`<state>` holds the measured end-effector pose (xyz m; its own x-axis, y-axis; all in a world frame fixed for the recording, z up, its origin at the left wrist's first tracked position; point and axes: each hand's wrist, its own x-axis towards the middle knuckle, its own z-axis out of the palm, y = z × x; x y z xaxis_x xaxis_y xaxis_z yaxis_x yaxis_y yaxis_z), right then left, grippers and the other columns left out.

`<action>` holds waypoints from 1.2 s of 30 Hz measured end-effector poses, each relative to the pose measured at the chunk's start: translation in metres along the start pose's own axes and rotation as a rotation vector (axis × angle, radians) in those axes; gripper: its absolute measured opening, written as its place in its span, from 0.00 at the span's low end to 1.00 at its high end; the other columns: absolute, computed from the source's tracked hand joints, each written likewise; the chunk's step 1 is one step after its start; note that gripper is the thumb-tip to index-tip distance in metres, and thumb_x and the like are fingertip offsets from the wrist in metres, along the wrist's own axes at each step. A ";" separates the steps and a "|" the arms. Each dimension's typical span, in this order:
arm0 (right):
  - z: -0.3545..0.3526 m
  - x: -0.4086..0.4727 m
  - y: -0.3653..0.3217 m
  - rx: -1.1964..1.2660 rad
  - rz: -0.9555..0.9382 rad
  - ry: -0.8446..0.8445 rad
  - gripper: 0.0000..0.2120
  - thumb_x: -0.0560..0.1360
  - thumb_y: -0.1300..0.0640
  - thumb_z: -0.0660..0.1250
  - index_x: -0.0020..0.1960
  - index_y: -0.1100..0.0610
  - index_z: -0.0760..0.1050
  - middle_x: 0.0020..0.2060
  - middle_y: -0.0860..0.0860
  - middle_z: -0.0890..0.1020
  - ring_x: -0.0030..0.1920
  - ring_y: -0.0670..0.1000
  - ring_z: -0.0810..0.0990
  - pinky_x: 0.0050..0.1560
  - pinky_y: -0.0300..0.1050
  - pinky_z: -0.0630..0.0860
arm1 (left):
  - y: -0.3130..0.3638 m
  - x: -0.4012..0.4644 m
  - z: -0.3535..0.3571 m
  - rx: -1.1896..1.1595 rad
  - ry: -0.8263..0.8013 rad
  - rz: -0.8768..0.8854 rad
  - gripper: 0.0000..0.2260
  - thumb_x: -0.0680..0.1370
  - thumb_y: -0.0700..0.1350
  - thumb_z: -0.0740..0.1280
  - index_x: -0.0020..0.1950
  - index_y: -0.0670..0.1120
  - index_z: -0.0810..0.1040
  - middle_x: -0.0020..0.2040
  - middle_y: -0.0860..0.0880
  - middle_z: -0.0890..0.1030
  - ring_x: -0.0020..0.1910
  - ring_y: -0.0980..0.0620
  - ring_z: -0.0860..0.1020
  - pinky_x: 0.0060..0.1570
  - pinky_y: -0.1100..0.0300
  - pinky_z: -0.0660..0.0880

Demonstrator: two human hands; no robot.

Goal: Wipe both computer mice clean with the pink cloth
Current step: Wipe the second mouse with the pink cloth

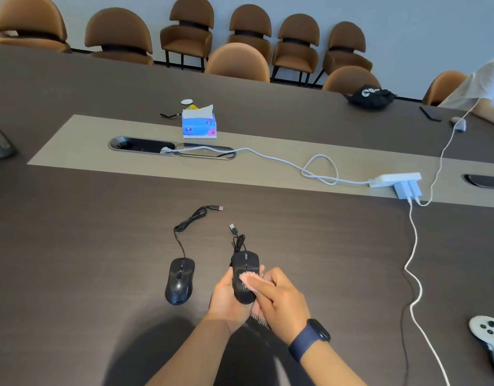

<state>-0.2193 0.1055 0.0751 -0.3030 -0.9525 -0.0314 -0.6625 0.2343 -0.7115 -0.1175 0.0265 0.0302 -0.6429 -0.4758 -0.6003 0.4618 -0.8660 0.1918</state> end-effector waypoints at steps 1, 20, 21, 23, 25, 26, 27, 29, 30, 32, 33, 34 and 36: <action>-0.001 -0.006 -0.002 0.030 0.029 -0.026 0.15 0.76 0.34 0.59 0.39 0.43 0.73 0.34 0.53 0.77 0.35 0.51 0.78 0.35 0.50 0.73 | 0.000 0.000 0.000 -0.008 0.017 -0.009 0.22 0.79 0.53 0.59 0.62 0.36 0.76 0.50 0.39 0.82 0.50 0.44 0.80 0.54 0.51 0.76; -0.012 0.023 -0.008 0.241 0.176 0.127 0.08 0.78 0.57 0.67 0.51 0.49 0.84 0.36 0.49 0.70 0.33 0.37 0.76 0.35 0.27 0.70 | -0.001 -0.002 0.012 0.059 -0.044 0.031 0.19 0.82 0.49 0.56 0.61 0.39 0.79 0.52 0.41 0.84 0.48 0.45 0.84 0.53 0.53 0.77; -0.010 0.020 -0.008 0.273 0.193 0.125 0.07 0.78 0.57 0.67 0.50 0.50 0.84 0.36 0.49 0.69 0.31 0.38 0.75 0.34 0.30 0.71 | -0.001 -0.002 0.013 0.042 -0.042 0.034 0.19 0.82 0.48 0.56 0.59 0.38 0.79 0.51 0.40 0.83 0.48 0.45 0.83 0.54 0.52 0.75; -0.005 0.009 -0.007 0.341 0.223 0.146 0.07 0.78 0.58 0.68 0.49 0.50 0.85 0.36 0.50 0.69 0.30 0.40 0.73 0.33 0.32 0.72 | -0.002 -0.002 0.013 0.023 -0.022 0.048 0.17 0.81 0.47 0.57 0.55 0.37 0.80 0.47 0.40 0.84 0.46 0.44 0.83 0.55 0.52 0.75; 0.001 -0.004 -0.005 0.353 0.208 0.162 0.07 0.78 0.60 0.68 0.47 0.54 0.85 0.35 0.52 0.69 0.30 0.39 0.72 0.33 0.28 0.71 | -0.003 -0.001 0.011 -0.012 0.006 0.042 0.15 0.80 0.47 0.59 0.55 0.38 0.80 0.47 0.40 0.83 0.48 0.44 0.81 0.56 0.52 0.74; 0.004 -0.010 -0.003 0.354 0.209 0.167 0.07 0.78 0.60 0.68 0.45 0.55 0.85 0.34 0.53 0.70 0.30 0.39 0.74 0.33 0.29 0.71 | -0.002 -0.001 0.011 -0.049 0.016 0.026 0.16 0.80 0.47 0.59 0.58 0.38 0.79 0.49 0.40 0.82 0.48 0.45 0.80 0.56 0.52 0.74; 0.007 -0.016 -0.002 0.376 0.229 0.168 0.08 0.77 0.58 0.68 0.42 0.56 0.84 0.32 0.54 0.72 0.29 0.40 0.75 0.35 0.33 0.73 | -0.002 0.000 0.011 -0.073 0.014 0.012 0.16 0.80 0.48 0.60 0.61 0.38 0.77 0.51 0.40 0.82 0.49 0.46 0.79 0.55 0.53 0.75; 0.010 -0.024 0.000 0.444 0.295 0.164 0.16 0.76 0.50 0.68 0.37 0.62 0.78 0.28 0.56 0.74 0.28 0.45 0.78 0.36 0.42 0.76 | -0.001 0.002 0.009 -0.074 0.025 -0.001 0.18 0.80 0.48 0.61 0.65 0.40 0.75 0.53 0.40 0.81 0.48 0.47 0.79 0.51 0.55 0.75; 0.011 -0.027 0.000 0.490 0.341 0.155 0.21 0.75 0.47 0.68 0.38 0.67 0.75 0.26 0.56 0.74 0.27 0.48 0.78 0.36 0.44 0.76 | -0.001 0.003 0.008 -0.065 0.033 0.004 0.18 0.79 0.48 0.61 0.65 0.40 0.75 0.52 0.40 0.82 0.46 0.47 0.79 0.49 0.56 0.74; 0.013 -0.032 0.003 0.611 0.444 0.110 0.24 0.76 0.51 0.69 0.40 0.73 0.69 0.22 0.56 0.73 0.24 0.51 0.75 0.29 0.42 0.73 | -0.002 0.007 0.003 -0.046 0.040 0.008 0.20 0.79 0.49 0.60 0.67 0.40 0.74 0.51 0.41 0.82 0.44 0.48 0.80 0.47 0.58 0.74; 0.013 -0.035 0.002 0.655 0.474 0.077 0.22 0.77 0.54 0.69 0.40 0.74 0.67 0.23 0.58 0.72 0.22 0.51 0.73 0.26 0.41 0.71 | -0.003 0.008 0.002 -0.031 0.042 0.007 0.21 0.80 0.50 0.60 0.68 0.39 0.73 0.52 0.41 0.82 0.44 0.49 0.80 0.46 0.59 0.74; 0.013 -0.036 0.003 0.672 0.492 0.050 0.22 0.77 0.56 0.69 0.40 0.75 0.67 0.23 0.61 0.71 0.21 0.51 0.72 0.24 0.40 0.70 | -0.003 0.010 0.000 -0.016 0.043 0.003 0.22 0.80 0.52 0.59 0.68 0.39 0.73 0.53 0.42 0.82 0.44 0.49 0.80 0.45 0.59 0.74; 0.009 -0.037 0.005 0.650 0.499 0.047 0.22 0.75 0.53 0.70 0.41 0.74 0.75 0.25 0.65 0.74 0.22 0.51 0.74 0.27 0.40 0.72 | -0.003 0.013 -0.004 0.049 0.071 0.028 0.26 0.80 0.58 0.56 0.68 0.39 0.74 0.55 0.41 0.82 0.46 0.48 0.80 0.47 0.58 0.75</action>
<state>-0.2053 0.1400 0.0669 -0.4951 -0.7533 -0.4328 0.0831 0.4548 -0.8867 -0.1244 0.0235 0.0185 -0.5841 -0.4893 -0.6476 0.4472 -0.8598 0.2462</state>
